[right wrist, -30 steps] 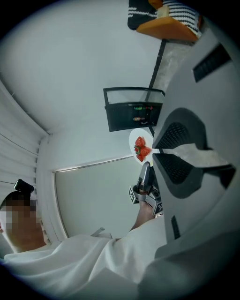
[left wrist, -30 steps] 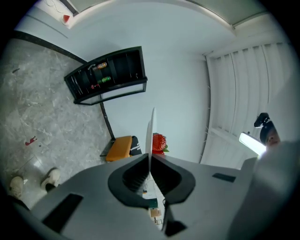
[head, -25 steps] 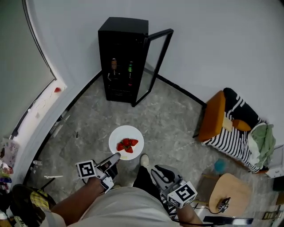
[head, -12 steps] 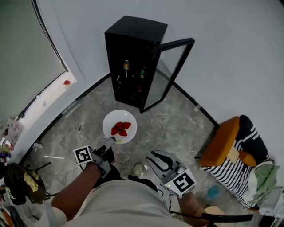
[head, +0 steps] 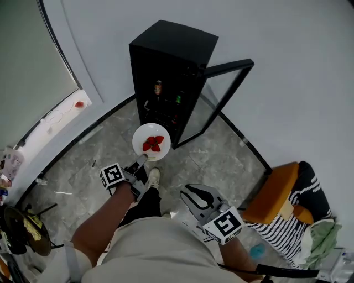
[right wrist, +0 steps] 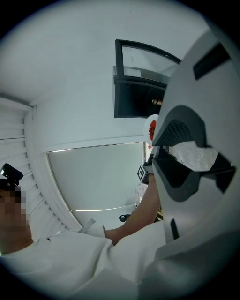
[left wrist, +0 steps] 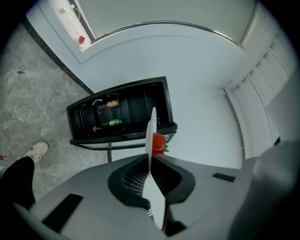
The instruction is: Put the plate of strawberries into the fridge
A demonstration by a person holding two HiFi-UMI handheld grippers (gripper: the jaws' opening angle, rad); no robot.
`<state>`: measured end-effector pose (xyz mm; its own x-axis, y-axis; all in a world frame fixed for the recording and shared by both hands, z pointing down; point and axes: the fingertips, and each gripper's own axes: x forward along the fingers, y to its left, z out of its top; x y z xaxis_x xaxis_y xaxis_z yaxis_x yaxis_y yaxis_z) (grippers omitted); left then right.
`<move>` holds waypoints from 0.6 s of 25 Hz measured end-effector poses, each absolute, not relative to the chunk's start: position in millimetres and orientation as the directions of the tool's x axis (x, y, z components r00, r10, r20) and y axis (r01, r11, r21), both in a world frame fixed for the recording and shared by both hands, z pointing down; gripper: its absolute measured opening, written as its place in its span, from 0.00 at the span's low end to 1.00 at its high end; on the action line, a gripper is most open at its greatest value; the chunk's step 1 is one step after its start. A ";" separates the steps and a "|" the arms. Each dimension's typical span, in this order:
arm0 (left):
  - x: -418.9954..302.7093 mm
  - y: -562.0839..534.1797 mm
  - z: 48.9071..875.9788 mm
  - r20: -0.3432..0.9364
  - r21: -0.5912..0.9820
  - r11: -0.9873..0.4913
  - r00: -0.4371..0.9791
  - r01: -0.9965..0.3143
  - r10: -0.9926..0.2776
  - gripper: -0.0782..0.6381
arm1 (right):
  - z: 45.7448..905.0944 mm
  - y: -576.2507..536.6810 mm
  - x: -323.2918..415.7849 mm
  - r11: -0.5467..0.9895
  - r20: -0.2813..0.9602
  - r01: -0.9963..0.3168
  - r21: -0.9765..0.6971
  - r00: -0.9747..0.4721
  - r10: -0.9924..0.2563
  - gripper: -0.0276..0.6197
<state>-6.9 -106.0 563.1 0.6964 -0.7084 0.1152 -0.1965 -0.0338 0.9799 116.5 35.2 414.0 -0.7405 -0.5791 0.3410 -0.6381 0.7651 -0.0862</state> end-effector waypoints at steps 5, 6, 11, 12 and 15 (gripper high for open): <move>-2.7 -207.4 590.4 0.129 0.979 -0.019 0.687 -0.203 -0.715 0.14 | 417.1 -48.7 117.8 0.743 0.393 -0.663 -0.093 -0.710 -0.584 0.18; -1.7 -228.9 596.2 0.137 0.978 -0.012 0.685 -0.209 -0.715 0.14 | 416.8 -67.2 117.4 0.740 0.402 -0.666 -0.098 -0.706 -0.582 0.18; 3.6 -319.0 625.1 0.172 0.975 0.022 0.689 -0.220 -0.704 0.14 | 413.3 -147.5 102.6 0.746 0.445 -0.658 -0.104 -0.702 -0.556 0.18; 4.2 -334.8 630.1 0.177 0.975 0.026 0.691 -0.222 -0.701 0.14 | 414.3 -159.9 100.3 0.740 0.450 -0.663 -0.113 -0.698 -0.557 0.18; 6.3 -378.6 645.3 0.192 0.973 0.044 0.681 -0.228 -0.707 0.14 | 415.2 -188.6 99.3 0.727 0.466 -0.676 -0.121 -0.685 -0.560 0.18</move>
<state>6.3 -378.6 645.3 0.6808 -0.7070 0.1917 -0.2278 0.0444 0.9727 99.3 -188.6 415.2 -0.6852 -0.5602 0.4655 -0.6763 0.7266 -0.1211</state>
